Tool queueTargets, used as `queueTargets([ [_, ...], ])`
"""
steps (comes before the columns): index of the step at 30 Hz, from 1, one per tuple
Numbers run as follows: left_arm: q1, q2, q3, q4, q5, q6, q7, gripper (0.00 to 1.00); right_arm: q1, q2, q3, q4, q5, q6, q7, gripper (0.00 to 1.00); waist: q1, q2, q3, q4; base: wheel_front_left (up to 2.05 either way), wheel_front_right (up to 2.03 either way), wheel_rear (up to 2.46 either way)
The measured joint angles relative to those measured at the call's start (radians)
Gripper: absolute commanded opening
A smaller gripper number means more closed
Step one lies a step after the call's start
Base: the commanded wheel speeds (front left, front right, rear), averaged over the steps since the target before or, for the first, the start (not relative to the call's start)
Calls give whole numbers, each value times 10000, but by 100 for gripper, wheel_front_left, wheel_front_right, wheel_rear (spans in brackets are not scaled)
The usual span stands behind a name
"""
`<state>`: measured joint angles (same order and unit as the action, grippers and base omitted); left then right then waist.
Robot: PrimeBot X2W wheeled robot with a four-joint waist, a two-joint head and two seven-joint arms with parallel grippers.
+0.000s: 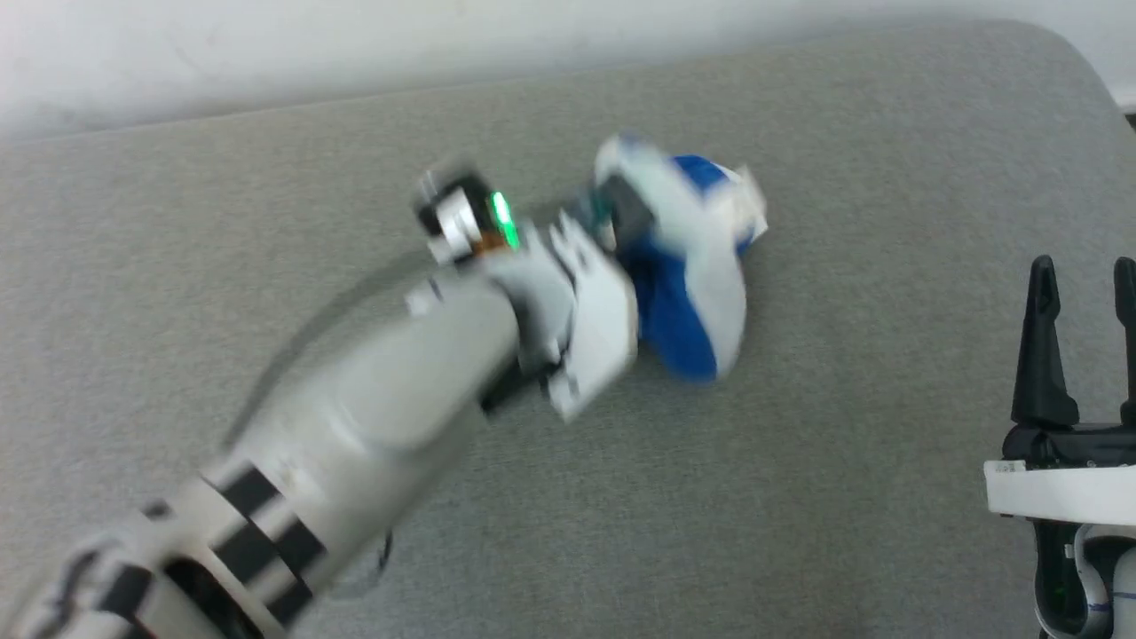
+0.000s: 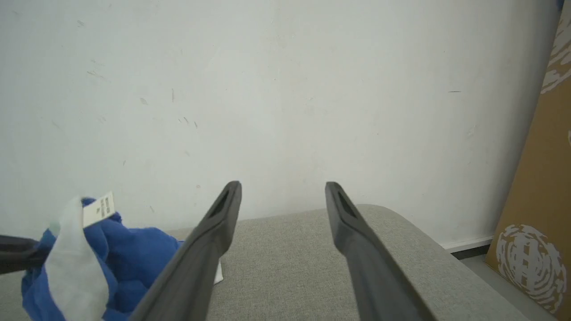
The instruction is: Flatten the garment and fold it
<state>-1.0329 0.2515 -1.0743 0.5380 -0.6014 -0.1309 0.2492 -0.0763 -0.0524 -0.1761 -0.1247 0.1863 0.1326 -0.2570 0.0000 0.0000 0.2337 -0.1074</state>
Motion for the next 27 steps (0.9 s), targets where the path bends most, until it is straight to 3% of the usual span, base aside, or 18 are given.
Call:
queueTargets([
  [5, 1098, -355, -1526, 558, -500, -2, 224, 0, 1, -6, -42, -2, -21, 0, 0, 100, 1, 0, 168, 5, 0, 0, 0],
  [9, 1320, -422, -1824, 681, -629, 0, 324, 0, 0, 0, -2, 0, -127, 0, 0, 100, 0, 0, 149, 266, 0, 0, 0],
  [10, 1322, -456, -1848, 725, -629, -2, 316, 29, 0, 0, 21, 0, -136, 0, 0, 100, 0, 0, 120, 333, 0, 0, 0],
  [11, 1326, -476, -1877, 771, -589, -2, 125, 100, 2, 0, 27, 2, -146, 0, 0, 100, 1, 0, 77, 390, 0, 0, 0],
  [14, 1339, -472, -1816, 976, -403, 44, -913, 100, 63, 0, 77, 4, -303, 0, 0, 100, 1, 0, -143, 524, 0, 0, 0],
  [17, 1343, -479, -1430, 767, -215, 579, -2299, 100, 359, 2, 92, 13, -399, 0, 0, 100, 0, 0, -444, 648, 0, 0, 0],
  [21, 1489, -299, -819, 61, -48, 1546, -3776, 100, 729, 0, 31, 12, -481, 0, 0, 100, -2, 0, -880, 846, 0, 0, 0],
  [27, 2466, 449, 293, -1250, 245, 3574, -4968, 100, 1055, 0, -67, -36, -570, -2, 0, 100, -2, 0, -1333, 1286, 0, 0, 0],
])
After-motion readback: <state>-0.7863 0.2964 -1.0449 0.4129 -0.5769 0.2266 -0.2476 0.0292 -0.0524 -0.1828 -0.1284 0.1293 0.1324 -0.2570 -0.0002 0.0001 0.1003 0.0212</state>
